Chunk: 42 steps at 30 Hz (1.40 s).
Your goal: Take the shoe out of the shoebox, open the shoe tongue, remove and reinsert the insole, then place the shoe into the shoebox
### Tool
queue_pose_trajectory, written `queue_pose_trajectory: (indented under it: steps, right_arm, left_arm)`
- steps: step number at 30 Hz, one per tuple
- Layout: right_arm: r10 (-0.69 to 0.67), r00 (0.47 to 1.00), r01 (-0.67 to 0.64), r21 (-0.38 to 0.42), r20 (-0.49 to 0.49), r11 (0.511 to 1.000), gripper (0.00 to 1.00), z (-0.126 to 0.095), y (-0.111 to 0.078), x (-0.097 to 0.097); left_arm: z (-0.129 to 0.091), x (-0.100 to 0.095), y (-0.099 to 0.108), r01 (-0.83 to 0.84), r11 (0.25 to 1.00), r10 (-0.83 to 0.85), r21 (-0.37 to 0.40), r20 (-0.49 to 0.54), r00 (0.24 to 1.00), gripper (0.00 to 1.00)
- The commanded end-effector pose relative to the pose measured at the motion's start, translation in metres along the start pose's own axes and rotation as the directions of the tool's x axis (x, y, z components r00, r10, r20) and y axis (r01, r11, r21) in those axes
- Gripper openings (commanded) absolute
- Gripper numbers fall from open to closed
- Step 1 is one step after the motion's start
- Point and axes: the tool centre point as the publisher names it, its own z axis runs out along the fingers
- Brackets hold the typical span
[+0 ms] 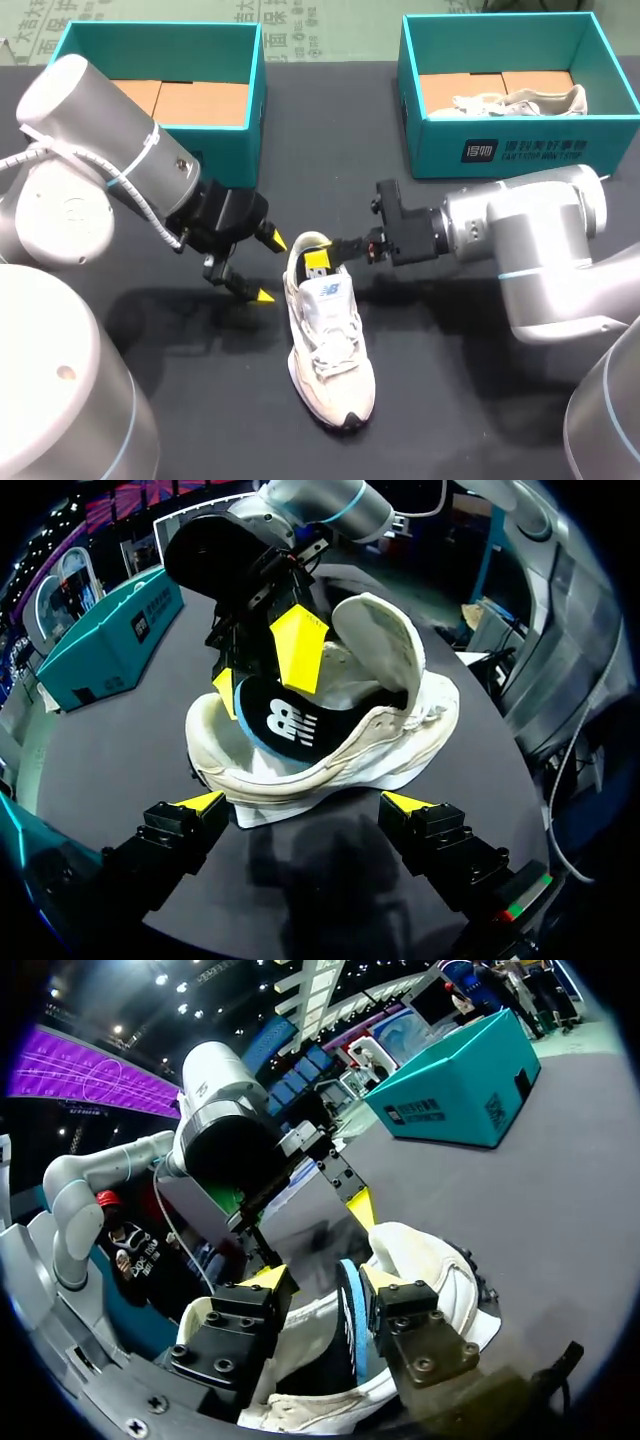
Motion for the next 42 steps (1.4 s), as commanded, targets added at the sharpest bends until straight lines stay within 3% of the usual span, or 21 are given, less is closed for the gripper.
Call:
queue_pose_trajectory:
  steps: [1,18,36,40,41,42]
  right_arm:
    - [0.001,1.000,-0.001,0.011,0.018,1.000,0.48,-0.008,0.003,0.005]
    - [-0.004,0.992,-0.004,0.064,0.125,0.998,0.50,-0.031,0.015,0.001]
    - [0.064,0.948,-0.131,0.201,0.311,0.971,0.48,-0.080,0.035,-0.017]
    - [0.071,0.940,-0.149,0.211,0.334,0.966,0.37,-0.088,0.039,-0.018]
    - [0.074,0.934,-0.157,0.214,0.351,0.964,0.25,-0.090,0.040,-0.017]
    - [0.076,0.928,-0.165,0.221,0.366,0.961,0.00,-0.092,0.041,-0.016]
  left_arm:
    - [-0.004,0.000,-0.001,-0.009,1.000,0.008,-0.005,-0.009,1.000,1.00]
    - [-0.031,-0.001,0.014,-0.019,0.999,0.019,-0.041,-0.007,1.000,1.00]
    - [-0.106,-0.009,0.034,-0.137,0.983,0.128,-0.119,-0.083,0.988,1.00]
    - [-0.122,-0.010,0.036,-0.167,0.978,0.155,-0.128,-0.097,0.983,1.00]
    - [-0.128,-0.012,0.036,-0.176,0.977,0.165,-0.123,-0.098,0.981,1.00]
    - [-0.132,-0.012,0.036,-0.190,0.975,0.178,-0.117,-0.104,0.978,1.00]
